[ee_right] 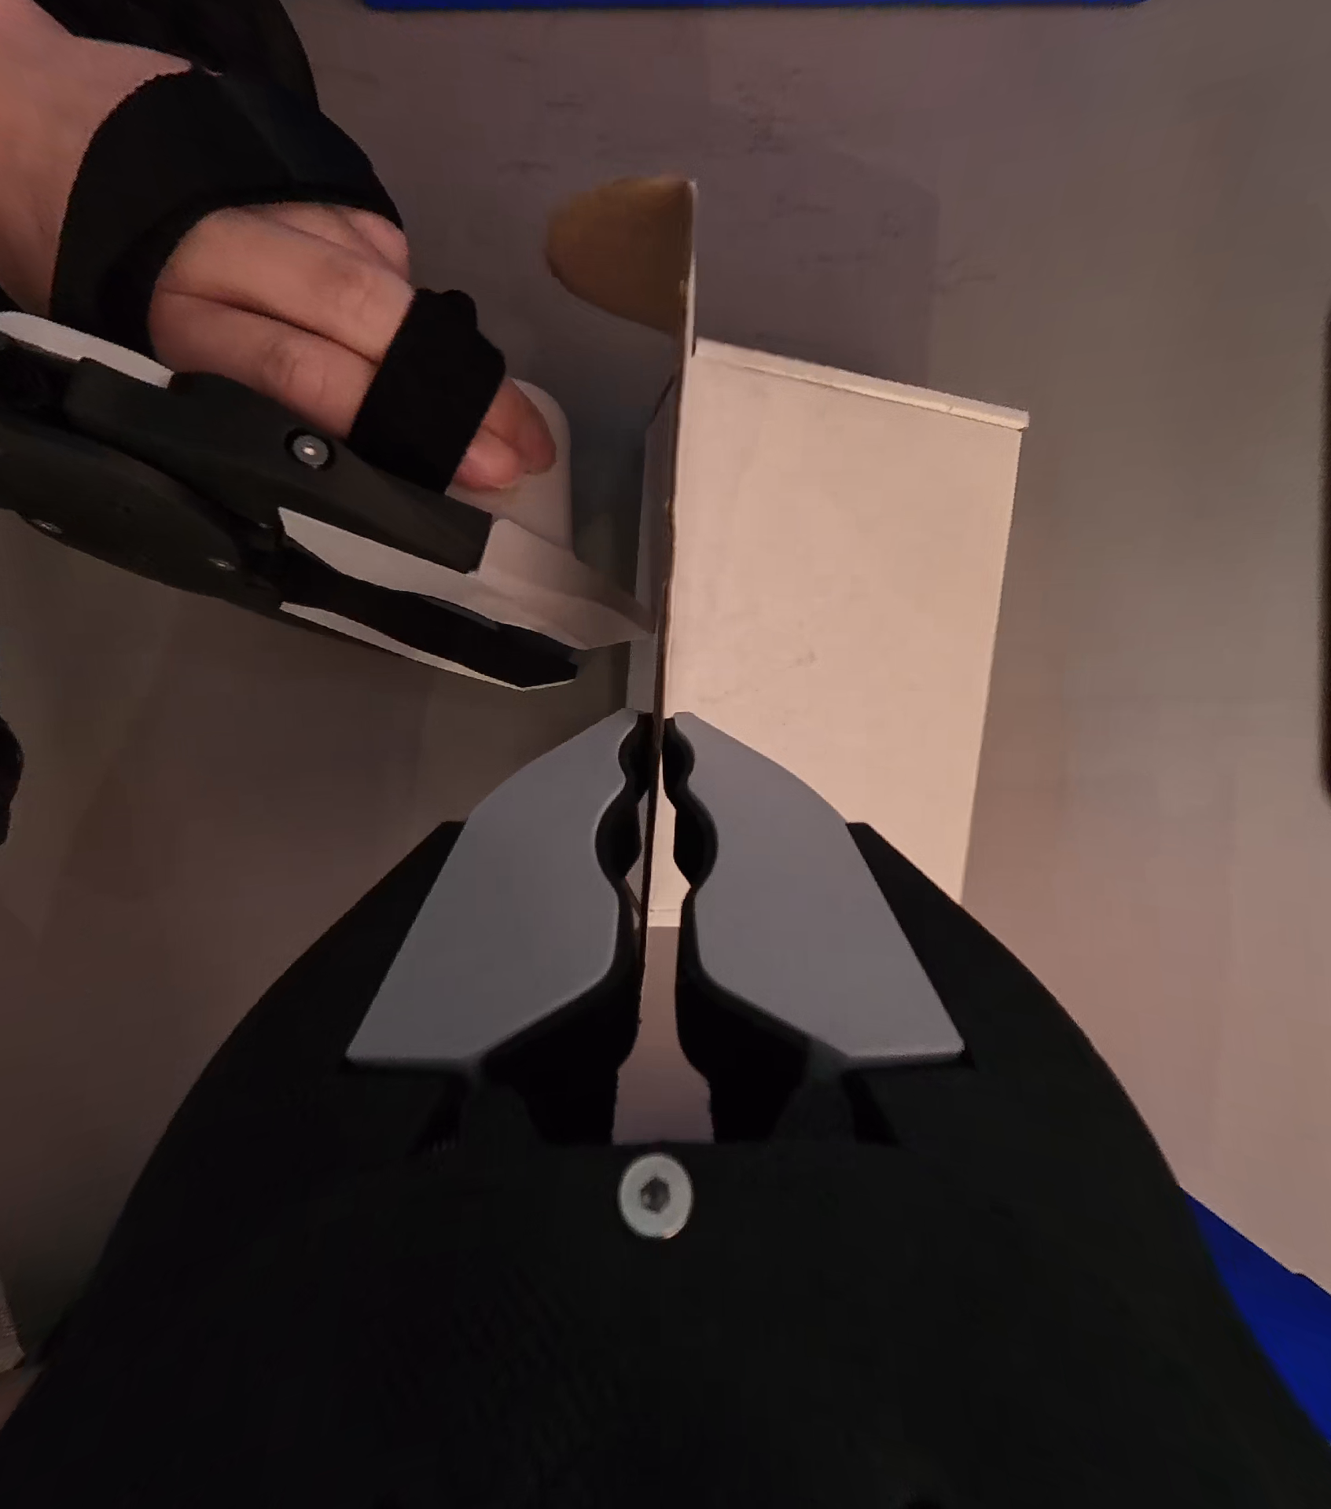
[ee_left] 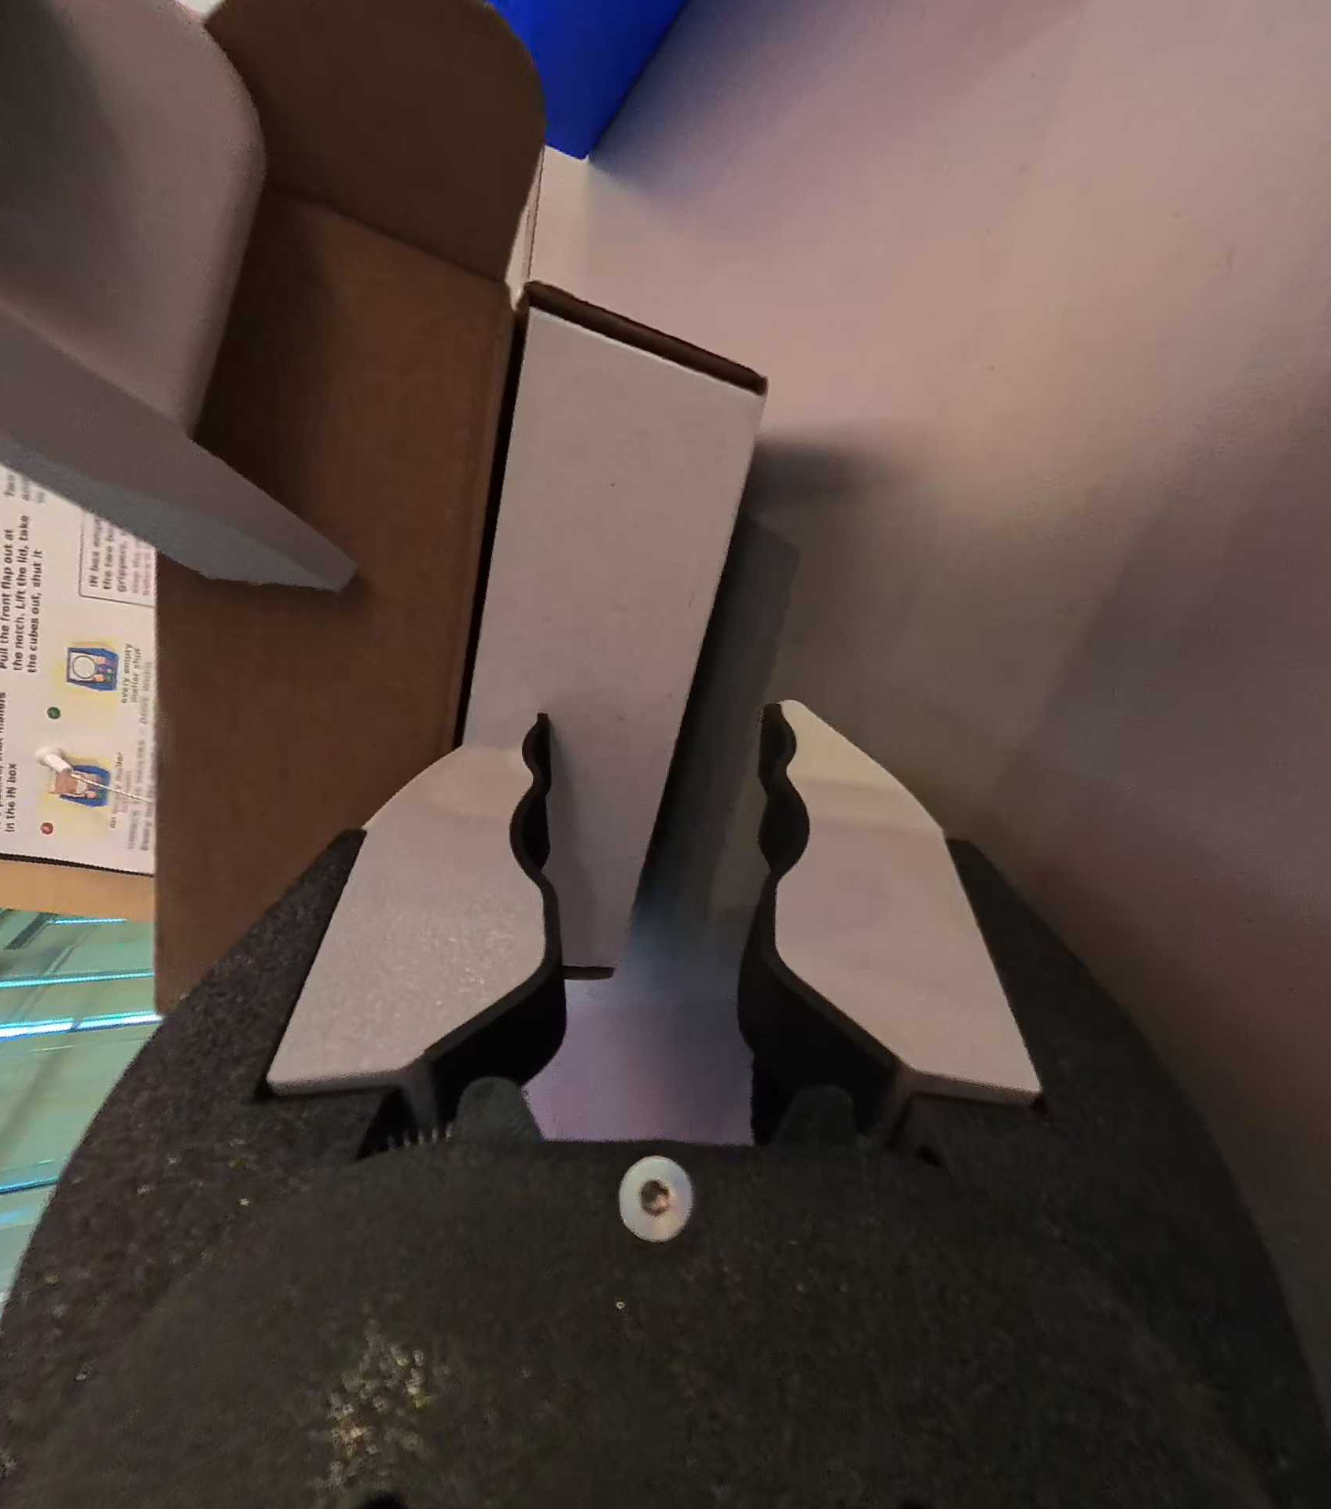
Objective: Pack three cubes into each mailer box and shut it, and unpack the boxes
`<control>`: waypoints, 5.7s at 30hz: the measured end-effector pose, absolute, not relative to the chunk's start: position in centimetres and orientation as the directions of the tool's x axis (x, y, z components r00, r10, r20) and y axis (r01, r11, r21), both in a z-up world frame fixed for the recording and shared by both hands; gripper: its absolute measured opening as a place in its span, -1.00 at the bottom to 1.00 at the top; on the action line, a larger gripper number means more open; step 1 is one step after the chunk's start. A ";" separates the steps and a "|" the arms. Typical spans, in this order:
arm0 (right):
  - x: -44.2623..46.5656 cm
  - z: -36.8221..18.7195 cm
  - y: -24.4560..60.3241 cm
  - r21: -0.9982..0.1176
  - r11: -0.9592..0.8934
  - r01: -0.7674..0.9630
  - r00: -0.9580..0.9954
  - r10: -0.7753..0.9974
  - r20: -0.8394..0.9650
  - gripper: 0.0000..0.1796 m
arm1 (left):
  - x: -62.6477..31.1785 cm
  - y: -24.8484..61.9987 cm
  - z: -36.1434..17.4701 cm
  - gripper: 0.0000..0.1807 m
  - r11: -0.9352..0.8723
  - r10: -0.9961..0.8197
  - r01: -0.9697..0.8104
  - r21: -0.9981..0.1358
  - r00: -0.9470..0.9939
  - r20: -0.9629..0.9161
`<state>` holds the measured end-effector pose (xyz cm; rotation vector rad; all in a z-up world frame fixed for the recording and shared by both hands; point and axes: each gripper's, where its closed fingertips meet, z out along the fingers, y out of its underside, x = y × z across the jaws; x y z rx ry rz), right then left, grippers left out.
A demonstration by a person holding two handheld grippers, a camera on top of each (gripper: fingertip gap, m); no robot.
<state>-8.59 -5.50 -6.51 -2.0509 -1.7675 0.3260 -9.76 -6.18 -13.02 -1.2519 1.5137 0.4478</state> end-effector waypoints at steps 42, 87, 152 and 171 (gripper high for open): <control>-7.5 -3.8 -5.1 -0.529 -0.231 0.816 0.256 0.966 -0.027 -0.97 | -9.5 -4.3 -12.5 -0.38 0.386 -0.272 -0.921 -0.057 -0.054 -0.961; -5.7 -3.9 11.2 -0.181 0.006 0.983 0.102 0.807 0.582 -0.95 | -8.7 -6.7 -12.6 -0.63 0.295 -0.554 -0.890 -0.348 0.137 -0.821; -10.4 -12.2 0.9 -0.425 0.028 0.905 0.127 0.935 0.331 -0.52 | -6.8 -12.1 -11.0 -0.42 0.463 -0.685 -0.676 -0.573 0.137 -0.715; -9.8 -13.9 0.0 -0.376 -0.191 0.907 0.268 0.949 0.165 -0.48 | -6.9 -12.2 -11.0 -0.42 0.475 -0.667 -0.687 -0.550 0.126 -0.734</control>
